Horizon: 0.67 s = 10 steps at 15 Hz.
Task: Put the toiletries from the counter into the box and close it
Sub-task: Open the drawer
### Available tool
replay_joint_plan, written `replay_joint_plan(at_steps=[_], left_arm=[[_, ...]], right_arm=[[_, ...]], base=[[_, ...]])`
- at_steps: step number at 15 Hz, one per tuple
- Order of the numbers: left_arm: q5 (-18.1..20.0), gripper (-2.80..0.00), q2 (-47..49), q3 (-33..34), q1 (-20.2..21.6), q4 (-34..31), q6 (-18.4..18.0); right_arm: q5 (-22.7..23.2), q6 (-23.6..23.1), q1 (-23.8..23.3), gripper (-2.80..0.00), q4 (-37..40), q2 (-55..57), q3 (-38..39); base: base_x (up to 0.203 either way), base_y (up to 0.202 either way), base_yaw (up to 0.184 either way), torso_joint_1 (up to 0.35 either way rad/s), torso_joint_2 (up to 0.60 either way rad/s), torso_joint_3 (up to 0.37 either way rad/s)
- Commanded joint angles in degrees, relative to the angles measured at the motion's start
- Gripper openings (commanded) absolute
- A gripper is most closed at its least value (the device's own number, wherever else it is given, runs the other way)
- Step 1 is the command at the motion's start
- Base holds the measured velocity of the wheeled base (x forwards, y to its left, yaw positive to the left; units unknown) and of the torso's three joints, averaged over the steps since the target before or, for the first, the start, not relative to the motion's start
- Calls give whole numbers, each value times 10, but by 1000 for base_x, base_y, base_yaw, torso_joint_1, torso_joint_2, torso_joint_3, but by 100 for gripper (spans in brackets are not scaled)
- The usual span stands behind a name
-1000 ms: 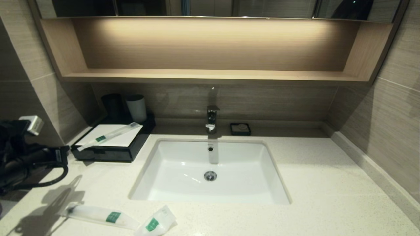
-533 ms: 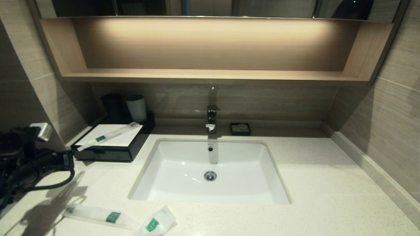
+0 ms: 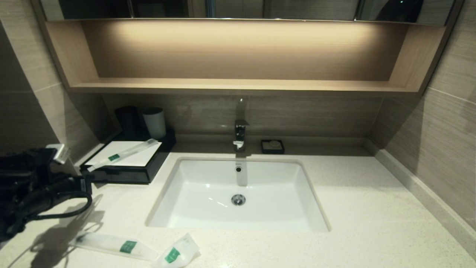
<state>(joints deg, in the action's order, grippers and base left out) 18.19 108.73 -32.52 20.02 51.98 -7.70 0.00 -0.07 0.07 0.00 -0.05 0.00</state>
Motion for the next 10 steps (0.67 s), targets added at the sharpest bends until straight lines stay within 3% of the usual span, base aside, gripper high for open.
replay_joint_plan(at_steps=[1, 5, 10], left_arm=[[0, -280, 17, -3, -4, 16, 1], [-1, -280, 50, -5, -16, 63, 2], [-1, -280, 65, -9, -26, 69, 2]], right_arm=[[0, 0, 0, -280, 0, 0, 1], [0, 0, 0, -280, 0, 0, 1], [0, 0, 0, -280, 0, 0, 1]], base=[[0, 0, 0, 0, 0, 0], [0, 0, 0, 0, 0, 0], [0, 0, 0, 0, 0, 0]])
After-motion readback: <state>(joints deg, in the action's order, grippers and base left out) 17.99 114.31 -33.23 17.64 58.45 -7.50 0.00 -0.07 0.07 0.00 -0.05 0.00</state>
